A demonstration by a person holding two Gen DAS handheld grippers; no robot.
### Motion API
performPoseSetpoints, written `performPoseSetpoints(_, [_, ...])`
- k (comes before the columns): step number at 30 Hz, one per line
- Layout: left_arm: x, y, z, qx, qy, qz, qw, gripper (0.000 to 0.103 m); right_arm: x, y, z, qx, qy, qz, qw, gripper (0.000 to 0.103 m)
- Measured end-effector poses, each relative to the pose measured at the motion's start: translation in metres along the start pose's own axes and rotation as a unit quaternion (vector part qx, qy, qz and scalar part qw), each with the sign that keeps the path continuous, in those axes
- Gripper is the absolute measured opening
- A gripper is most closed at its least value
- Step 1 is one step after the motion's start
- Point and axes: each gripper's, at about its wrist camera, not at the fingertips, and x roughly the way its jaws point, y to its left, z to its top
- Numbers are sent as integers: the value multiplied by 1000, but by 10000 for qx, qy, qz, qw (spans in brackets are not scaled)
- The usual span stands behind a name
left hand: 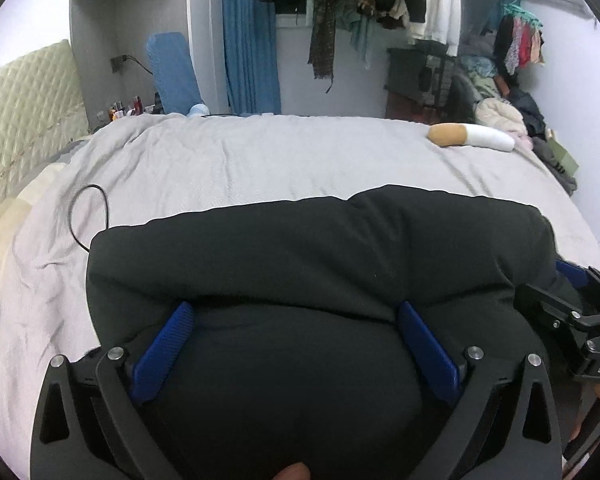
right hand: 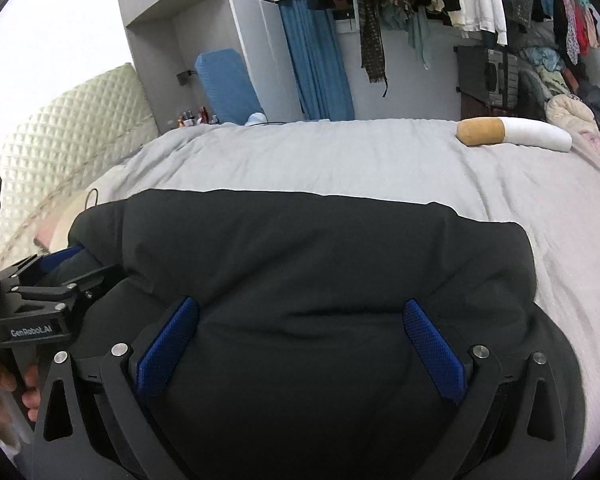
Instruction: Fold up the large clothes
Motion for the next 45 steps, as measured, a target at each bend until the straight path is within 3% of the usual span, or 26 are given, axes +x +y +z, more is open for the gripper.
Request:
performPoseSetpoints(8, [20,6,6,-58,3,51,10000,103,20,-9,5,98,112,207,9997,103])
performPoseSetpoints(12, [2,23,-1,-246,-52,-190,9995,103,-1,-25,9,203,202,698,9971,103])
performPoseSetpoints(17, [-38,84,-6,-856,-426,-284,9950,103,-37,-73,18,531,64,723,9960,103])
performPoseSetpoints(19, [-49,125,-8,-1374,-403,-245,9894,103,-52,-105,18,825,-8,549,9951,103])
performPoseSetpoints(23, [-42,194,-20,-2486,-195,-429,9675,102,-62,-161,8,1642,47,492,9852,103])
performPoseSetpoints(25, [-27,209,-26,-2711,38,-407,9617,101,-55,-178,0,2011,199,493,9781,103])
performPoseSetpoints(29, [13,213,-40,-2848,795,-875,9513,100,-27,-192,-17,2497,745,662,9632,103])
performPoseSetpoints(34, [35,205,-47,-2883,1131,-1582,9376,96,-2,-199,-36,2978,1260,1071,9402,103])
performPoseSetpoints(36, [38,194,-46,-2820,1168,-2106,9287,88,-1,-196,-37,3048,1220,1406,9341,103])
performPoseSetpoints(37, [37,189,-45,-2817,1127,-2272,9254,79,-2,-190,-34,2939,1185,1559,9356,103])
performPoseSetpoints(39, [31,179,-41,-2769,970,-2301,9279,70,-6,-171,-25,2535,1125,1745,9448,92])
performPoseSetpoints(40, [29,174,-38,-2690,914,-2262,9317,59,-8,-164,-21,2371,1094,1734,9496,86])
performPoseSetpoints(42, [23,163,-32,-2514,760,-2112,9415,42,-15,-148,-12,2085,941,1627,9598,53])
performPoseSetpoints(43, [20,161,-30,-2462,678,-2018,9455,22,-18,-144,-10,2044,853,1587,9622,44])
performPoseSetpoints(44, [15,159,-26,-2430,541,-1883,9500,11,-23,-141,-6,1993,755,1549,9647,28])
performPoseSetpoints(45, [8,157,-24,-2436,388,-1800,9522,7,-29,-137,-2,1906,615,1493,9683,19])
